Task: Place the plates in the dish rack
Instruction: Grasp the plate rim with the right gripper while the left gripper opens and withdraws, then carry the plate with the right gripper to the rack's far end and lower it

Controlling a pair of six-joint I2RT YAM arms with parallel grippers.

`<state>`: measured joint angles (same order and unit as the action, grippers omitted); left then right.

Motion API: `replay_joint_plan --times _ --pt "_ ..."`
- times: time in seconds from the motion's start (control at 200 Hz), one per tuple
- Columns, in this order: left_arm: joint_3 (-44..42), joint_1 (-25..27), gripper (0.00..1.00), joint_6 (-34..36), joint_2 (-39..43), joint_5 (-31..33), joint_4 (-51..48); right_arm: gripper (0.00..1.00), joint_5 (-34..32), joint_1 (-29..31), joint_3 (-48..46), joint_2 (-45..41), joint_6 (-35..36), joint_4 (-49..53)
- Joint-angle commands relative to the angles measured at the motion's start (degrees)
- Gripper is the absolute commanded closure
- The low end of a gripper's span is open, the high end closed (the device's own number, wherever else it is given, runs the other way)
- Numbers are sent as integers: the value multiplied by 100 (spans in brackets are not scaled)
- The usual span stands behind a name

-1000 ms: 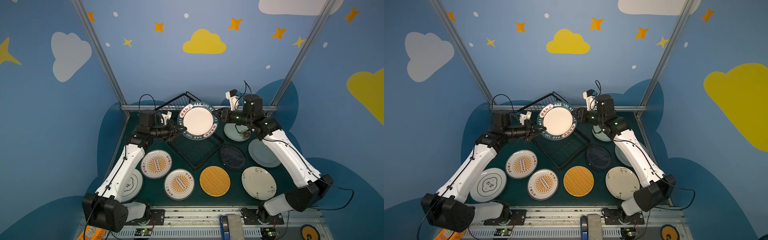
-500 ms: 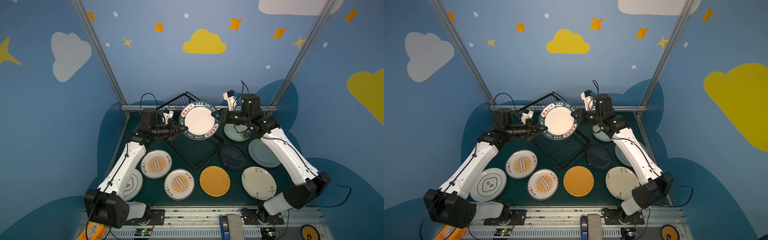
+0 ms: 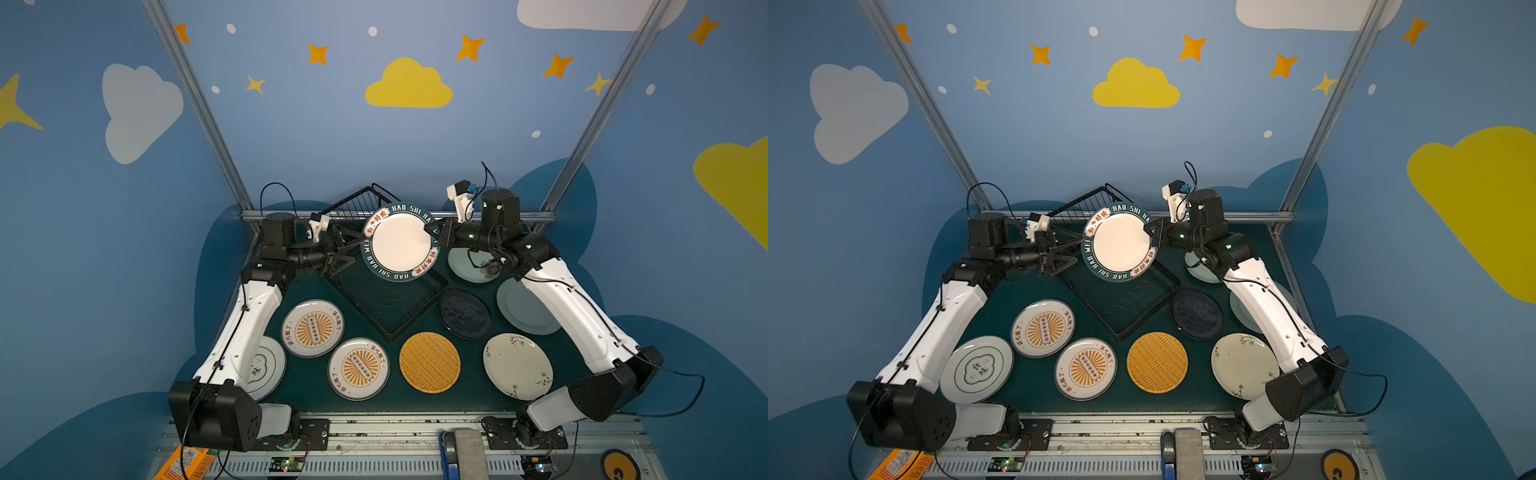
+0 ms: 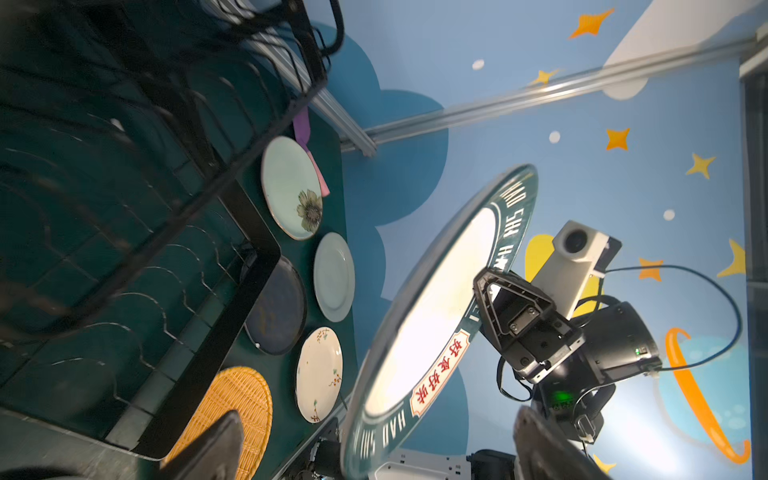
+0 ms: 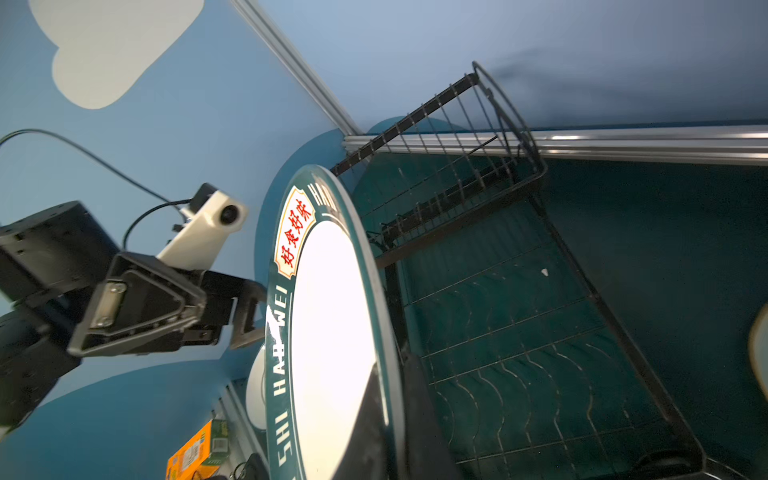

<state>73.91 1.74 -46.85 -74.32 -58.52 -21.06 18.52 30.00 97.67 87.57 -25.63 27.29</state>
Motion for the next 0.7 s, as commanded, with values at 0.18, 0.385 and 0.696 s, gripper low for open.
replay_joint_plan --times 0.18,0.385,0.696 --pt "-1120 -657 0 1078 1930 57 -792 100 -1358 148 1561 881 953 -917" --pt "-2164 -661 0 1836 2812 514 -1029 100 -2596 434 2579 1770 2226 -1304" --pt "-3408 -663 0 1807 3706 857 -255 100 -3403 603 3514 2773 3466 -2028"
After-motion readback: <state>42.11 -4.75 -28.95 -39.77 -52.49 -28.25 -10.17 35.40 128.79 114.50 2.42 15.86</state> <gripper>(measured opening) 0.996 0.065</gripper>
